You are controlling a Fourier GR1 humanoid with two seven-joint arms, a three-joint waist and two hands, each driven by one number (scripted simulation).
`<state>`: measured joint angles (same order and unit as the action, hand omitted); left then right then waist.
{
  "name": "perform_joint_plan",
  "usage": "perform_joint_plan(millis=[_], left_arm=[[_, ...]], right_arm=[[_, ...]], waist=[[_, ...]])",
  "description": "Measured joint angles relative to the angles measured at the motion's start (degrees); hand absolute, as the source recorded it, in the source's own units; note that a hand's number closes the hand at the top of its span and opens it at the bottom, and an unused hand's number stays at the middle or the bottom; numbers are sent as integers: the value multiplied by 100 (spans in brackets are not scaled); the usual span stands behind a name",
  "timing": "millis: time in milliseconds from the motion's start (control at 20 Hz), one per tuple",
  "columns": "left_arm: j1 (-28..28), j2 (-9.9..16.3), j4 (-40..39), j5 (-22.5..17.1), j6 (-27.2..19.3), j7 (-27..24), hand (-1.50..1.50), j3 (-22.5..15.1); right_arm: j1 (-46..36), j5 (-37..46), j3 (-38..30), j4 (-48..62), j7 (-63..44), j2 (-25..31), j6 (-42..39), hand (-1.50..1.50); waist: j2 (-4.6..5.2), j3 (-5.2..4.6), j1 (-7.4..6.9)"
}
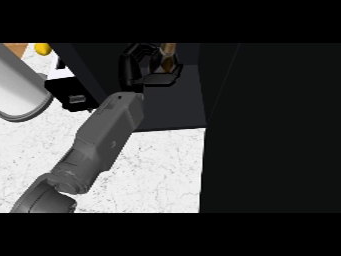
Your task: Pick up the wine, place it into the cabinet and close the cabinet
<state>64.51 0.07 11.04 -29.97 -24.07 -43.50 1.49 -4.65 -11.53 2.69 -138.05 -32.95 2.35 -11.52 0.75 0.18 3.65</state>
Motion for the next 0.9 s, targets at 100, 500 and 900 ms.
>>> perform_joint_plan(millis=[100, 500, 900], left_arm=[[11, -3, -98, 7, -50, -17, -150, 5], [79, 3, -384, 161, -278, -8, -150, -5], [93, 38, -539, 344, -486, -22, -150, -61]], right_arm=[[-16, 1, -15, 1, -22, 10, 17, -150], [-3, -2, -44, 28, 80, -5, 2, -150], [-106, 8, 40, 8, -59, 32, 63, -150]], waist=[[6, -6, -4], [15, 1, 11], [13, 5, 55]])
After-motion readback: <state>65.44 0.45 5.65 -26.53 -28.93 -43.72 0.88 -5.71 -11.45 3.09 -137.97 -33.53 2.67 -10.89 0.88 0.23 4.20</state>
